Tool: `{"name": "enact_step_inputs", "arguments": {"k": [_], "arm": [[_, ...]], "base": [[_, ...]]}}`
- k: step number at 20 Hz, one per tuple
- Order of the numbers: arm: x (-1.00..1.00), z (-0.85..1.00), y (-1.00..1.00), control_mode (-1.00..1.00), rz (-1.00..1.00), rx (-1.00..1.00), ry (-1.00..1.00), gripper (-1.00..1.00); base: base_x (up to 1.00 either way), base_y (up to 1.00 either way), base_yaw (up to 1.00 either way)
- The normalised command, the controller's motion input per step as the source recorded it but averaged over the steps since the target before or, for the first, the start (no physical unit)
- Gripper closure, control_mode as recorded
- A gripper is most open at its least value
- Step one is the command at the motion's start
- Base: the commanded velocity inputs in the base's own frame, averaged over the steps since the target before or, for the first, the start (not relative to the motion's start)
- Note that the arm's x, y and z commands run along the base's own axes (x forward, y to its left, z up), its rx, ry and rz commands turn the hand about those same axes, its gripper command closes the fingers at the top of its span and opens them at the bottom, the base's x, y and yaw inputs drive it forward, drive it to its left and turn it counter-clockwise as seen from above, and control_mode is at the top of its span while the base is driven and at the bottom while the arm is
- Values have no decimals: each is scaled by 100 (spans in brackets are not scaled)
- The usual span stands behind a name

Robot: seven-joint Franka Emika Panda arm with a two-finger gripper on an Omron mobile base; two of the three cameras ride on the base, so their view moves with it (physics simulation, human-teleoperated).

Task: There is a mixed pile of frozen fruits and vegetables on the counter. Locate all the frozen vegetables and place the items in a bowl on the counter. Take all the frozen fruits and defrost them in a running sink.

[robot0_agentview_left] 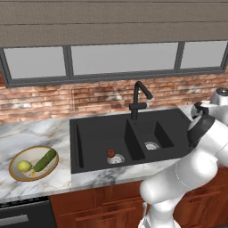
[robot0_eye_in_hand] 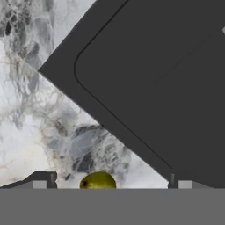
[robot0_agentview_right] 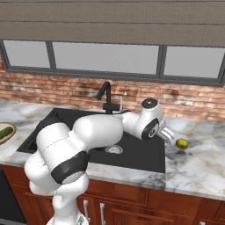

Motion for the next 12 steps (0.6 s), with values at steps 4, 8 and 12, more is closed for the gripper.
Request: {"name": "enact_step_inputs", "arguments": {"k": [4, 8, 12], "arm": [[-4, 0, -59, -100, -14, 0, 0, -100], [-1, -5, -50, -100, -6, 0, 0, -100], [0, -15, -20, -100, 0, 0, -2, -100]], "base": [[0, 0, 0], [0, 0, 0], [0, 0, 0]]}}
